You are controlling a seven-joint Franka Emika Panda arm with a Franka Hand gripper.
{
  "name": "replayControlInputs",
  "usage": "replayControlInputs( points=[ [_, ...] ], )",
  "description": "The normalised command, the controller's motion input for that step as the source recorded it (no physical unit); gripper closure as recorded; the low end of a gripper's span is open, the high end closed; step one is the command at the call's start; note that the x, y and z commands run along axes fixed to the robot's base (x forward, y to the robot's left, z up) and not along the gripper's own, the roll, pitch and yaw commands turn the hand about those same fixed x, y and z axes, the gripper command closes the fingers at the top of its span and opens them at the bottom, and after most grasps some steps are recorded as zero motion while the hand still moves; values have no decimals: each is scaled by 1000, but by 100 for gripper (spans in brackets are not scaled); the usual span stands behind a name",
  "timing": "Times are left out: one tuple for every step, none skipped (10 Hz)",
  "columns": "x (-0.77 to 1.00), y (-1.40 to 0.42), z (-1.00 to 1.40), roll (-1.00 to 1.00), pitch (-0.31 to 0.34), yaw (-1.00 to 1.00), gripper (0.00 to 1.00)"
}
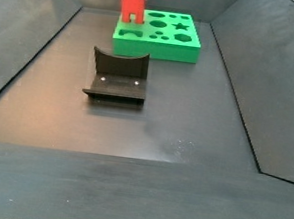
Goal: Pick up the double-square object. Move up. Place the double-square object on the fixture. Regrasp the double-square object. Move to above the board. Insert the double-square object.
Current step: Insert the double-square object.
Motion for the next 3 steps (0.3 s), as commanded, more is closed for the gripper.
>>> replayControlInputs(
  points=[
    [-6,0,0,0,-21,0,100],
    [0,-3,0,24,0,0,100],
    [0,0,0,6,0,0,100]
  ],
)
